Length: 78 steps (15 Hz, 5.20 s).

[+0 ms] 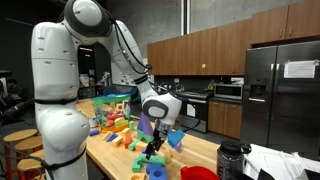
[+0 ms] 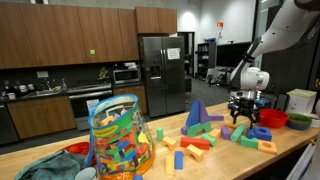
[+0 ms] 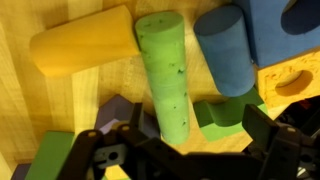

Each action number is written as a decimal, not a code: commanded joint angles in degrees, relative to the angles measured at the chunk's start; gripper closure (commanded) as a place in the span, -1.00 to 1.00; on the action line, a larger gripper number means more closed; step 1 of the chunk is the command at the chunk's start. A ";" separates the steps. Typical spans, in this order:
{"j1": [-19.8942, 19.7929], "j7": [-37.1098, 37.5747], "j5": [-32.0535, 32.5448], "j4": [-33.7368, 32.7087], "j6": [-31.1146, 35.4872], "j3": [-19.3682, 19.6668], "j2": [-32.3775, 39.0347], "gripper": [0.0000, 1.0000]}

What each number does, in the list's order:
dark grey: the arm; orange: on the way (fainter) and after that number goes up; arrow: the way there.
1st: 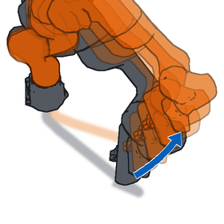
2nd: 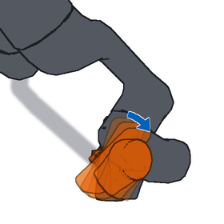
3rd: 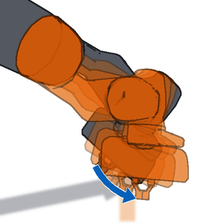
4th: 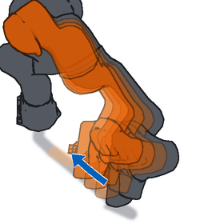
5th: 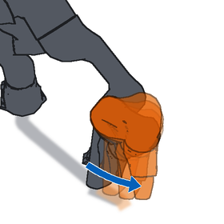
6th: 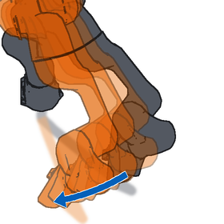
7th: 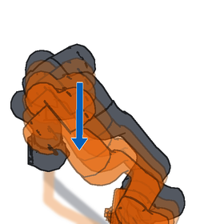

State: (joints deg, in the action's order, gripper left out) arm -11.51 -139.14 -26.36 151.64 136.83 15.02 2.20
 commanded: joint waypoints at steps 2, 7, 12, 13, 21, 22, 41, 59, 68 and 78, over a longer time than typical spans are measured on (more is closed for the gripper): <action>-1.68 -2.48 -1.99 -0.16 -0.57 -0.73 0.70 -1.00; -2.04 -5.34 -4.69 -0.33 -0.67 -0.93 0.60 -1.00; -1.89 -6.85 -5.58 -0.23 -0.72 -1.20 0.79 -1.00; -1.78 -7.07 -5.44 -0.20 -0.67 -1.34 0.79 -1.00; -0.88 -6.06 -3.60 -0.64 -0.20 -4.11 2.81 -1.00; -0.93 -5.86 -3.41 -0.86 -0.31 -4.37 2.95 -1.00; -3.84 -8.57 -6.99 -5.24 -2.58 -5.25 8.91 -1.00; -7.50 -9.23 -7.86 -10.39 -8.04 -4.94 11.07 -1.00; -10.43 -11.56 -8.59 -14.43 -13.56 -4.76 14.99 -1.00; -17.89 -9.84 -7.37 -17.81 -16.03 -13.12 16.71 -1.00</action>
State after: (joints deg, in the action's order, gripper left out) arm -26.19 -148.98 -33.54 134.86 121.53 4.19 18.57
